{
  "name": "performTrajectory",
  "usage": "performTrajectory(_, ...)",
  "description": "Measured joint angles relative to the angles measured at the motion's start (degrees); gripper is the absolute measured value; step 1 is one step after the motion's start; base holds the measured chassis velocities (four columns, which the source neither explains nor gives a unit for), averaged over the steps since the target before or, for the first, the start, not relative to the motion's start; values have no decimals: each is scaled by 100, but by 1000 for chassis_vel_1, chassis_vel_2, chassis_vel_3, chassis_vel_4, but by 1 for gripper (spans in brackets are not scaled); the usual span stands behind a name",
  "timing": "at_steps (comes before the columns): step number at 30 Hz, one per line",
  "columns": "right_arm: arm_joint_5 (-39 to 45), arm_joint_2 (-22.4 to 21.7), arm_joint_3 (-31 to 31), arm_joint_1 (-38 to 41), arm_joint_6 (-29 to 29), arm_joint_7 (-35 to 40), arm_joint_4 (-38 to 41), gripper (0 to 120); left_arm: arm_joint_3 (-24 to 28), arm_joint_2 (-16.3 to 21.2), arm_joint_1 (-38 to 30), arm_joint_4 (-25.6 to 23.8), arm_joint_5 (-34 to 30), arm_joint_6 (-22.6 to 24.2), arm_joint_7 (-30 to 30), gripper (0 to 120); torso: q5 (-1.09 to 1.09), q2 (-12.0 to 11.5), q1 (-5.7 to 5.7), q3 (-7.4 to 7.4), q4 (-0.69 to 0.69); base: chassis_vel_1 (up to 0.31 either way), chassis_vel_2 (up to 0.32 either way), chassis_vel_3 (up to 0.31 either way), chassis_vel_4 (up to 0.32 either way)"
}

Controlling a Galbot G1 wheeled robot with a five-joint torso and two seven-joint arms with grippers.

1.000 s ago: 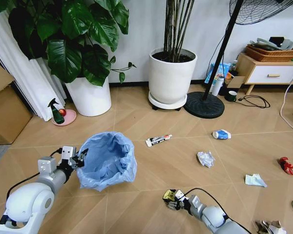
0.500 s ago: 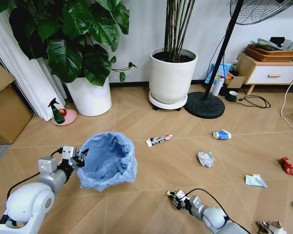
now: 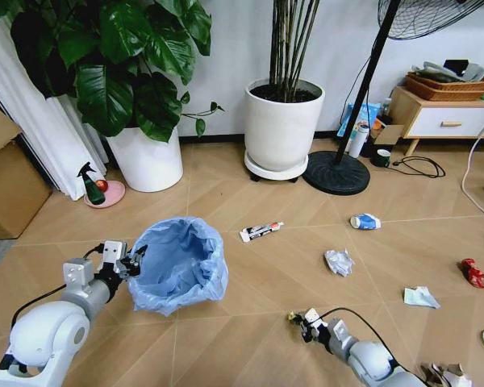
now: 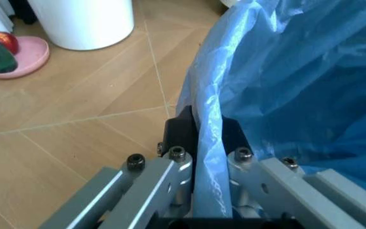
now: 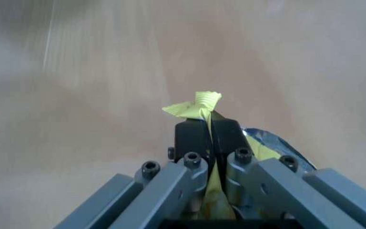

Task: Pick up the trash bin and place the garbage on the floor into it.

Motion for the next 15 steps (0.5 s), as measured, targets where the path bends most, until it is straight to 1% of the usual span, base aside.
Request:
performTrajectory(3,246,-81,76,182,-55,71,282,0,0,5,4,5,5,0,6,1,2,0,0,-1,1,0,0,0,0)
performTrajectory(5,654,-209,99,441,-169,189,607,0,0,12,5,21,10,0,7,1,-1,0,0,-1,2,0,0,0,0)
performTrajectory(6,654,-209,99,441,-169,189,607,0,0,12,5,21,10,0,7,1,-1,0,0,-1,2,0,0,0,0)
performTrajectory(9,1206,-310,87,764,-333,380,961,0,13,22,-14,58,12,0,16,1,2,0,0,-1,2,0,0,0,0)
performTrajectory(10,1206,-310,87,764,-333,380,961,0,13,22,-14,58,12,0,16,1,2,0,0,-1,2,0,0,0,0)
performTrajectory(13,1625,-423,0,1179,-530,499,1392,0,53,31,-65,117,14,0,24,1,-2,0,-1,-1,2,0,0,0,0)
performTrajectory(15,1733,-457,-75,1306,-588,535,1514,0,66,35,-79,131,14,0,27,1,1,0,-1,-1,1,0,0,0,0)
